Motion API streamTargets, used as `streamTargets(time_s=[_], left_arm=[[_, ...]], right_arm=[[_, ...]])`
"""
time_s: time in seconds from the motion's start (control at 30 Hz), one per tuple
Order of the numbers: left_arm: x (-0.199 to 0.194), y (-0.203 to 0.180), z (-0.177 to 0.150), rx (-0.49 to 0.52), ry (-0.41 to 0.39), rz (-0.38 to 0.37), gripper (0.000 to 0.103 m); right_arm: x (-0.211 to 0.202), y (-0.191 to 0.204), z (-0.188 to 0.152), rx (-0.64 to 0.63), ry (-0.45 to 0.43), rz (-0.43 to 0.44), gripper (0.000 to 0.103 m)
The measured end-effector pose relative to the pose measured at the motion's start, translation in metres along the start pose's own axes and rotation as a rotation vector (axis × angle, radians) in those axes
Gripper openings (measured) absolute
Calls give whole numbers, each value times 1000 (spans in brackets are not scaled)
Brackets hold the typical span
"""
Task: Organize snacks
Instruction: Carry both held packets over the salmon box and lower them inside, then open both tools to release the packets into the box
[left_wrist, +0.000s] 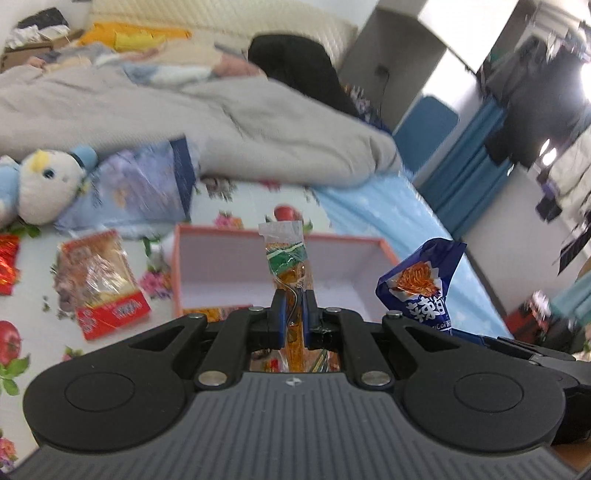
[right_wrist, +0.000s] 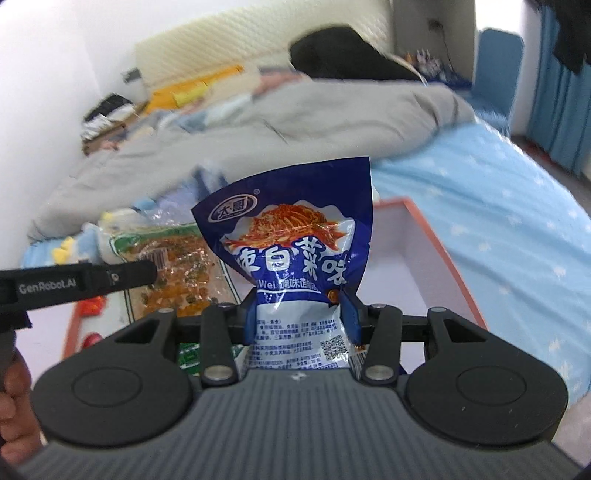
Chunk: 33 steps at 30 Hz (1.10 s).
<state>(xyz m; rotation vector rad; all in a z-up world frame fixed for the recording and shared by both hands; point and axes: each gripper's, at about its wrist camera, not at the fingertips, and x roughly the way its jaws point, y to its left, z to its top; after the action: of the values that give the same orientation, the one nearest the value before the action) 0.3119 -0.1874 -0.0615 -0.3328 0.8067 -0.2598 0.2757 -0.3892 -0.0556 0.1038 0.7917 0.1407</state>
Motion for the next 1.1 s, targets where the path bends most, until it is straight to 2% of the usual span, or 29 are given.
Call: streamTargets(time_s=[0.2,0.33,0.57,0.63,0.7,0.77,0.87,1.1], left_arm=[[55,-5,-9,21,116,5,10],[78,-4,-17,19,182,21,10],[86,-3,-25,3,214,26,11],[86,-5,-24,11,223,26,20],[84,-5,-24,10,237,47,58],[77,-5,-24,17,209,54,61],[62,-5,-21,21,188,49,61],[6,-9,-10,62,81,42,61]], right_arm=[[33,-27,-19,23,87,-29,48],[52,-40,-32,29,147,-42,48],[60,-53,-40,80,183,-30,53],[60,-53,-39,85,187,-38,60],[57,-52,-38,87,176,-38,66],[52,-50,-38,85,161,-44,72],[41,-48,-35,84,139,-37,73],[3,-29,-28,70,57,-30,73]])
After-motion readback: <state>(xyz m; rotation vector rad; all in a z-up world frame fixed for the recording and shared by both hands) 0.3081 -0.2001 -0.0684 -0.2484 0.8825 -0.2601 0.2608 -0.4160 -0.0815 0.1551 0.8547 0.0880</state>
